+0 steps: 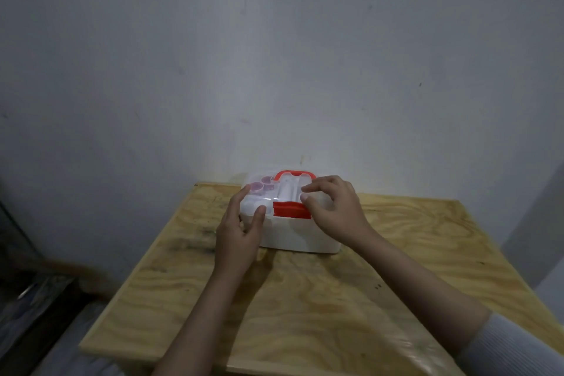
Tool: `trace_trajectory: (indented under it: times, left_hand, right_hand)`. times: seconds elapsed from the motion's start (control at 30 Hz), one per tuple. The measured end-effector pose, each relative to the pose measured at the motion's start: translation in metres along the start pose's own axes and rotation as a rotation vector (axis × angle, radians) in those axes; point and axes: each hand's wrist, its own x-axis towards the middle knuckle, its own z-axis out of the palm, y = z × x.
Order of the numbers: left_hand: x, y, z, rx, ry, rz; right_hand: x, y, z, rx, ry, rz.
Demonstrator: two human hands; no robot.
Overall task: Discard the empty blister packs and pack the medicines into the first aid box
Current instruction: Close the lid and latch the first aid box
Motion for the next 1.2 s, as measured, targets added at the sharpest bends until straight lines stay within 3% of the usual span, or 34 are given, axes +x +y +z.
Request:
trace_trajectory:
  times: [0.2,0.37,0.57,0.97,1.2]
  left_hand:
    - [0.001,-0.001,-0.001,-0.017,0.001,-0.007]
    - [0.0,-0.003,0.0,-0.013,0.001,-0.002]
    - [0.001,-0.006,0.001,-0.012,0.009,0.021]
    - [0.049,-0.001,0.024,0.046,-0.099,-0.037]
    - [0.072,0.001,0.029,0.321,-0.196,-0.016]
  right_hand:
    - [-0.005,0.01,-0.008,-0.144,-0.18,-0.083]
    - [-0.012,0.017,0.003,-0.349,-0.065,-0.237]
    - [-0.014,0.023,0.007,-0.362,0.019,-0.308]
    - [0.033,0.043,0.005,-0.379,-0.025,-0.227]
    - [0.051,0.044,-0.005,-0.393,-0.11,-0.188]
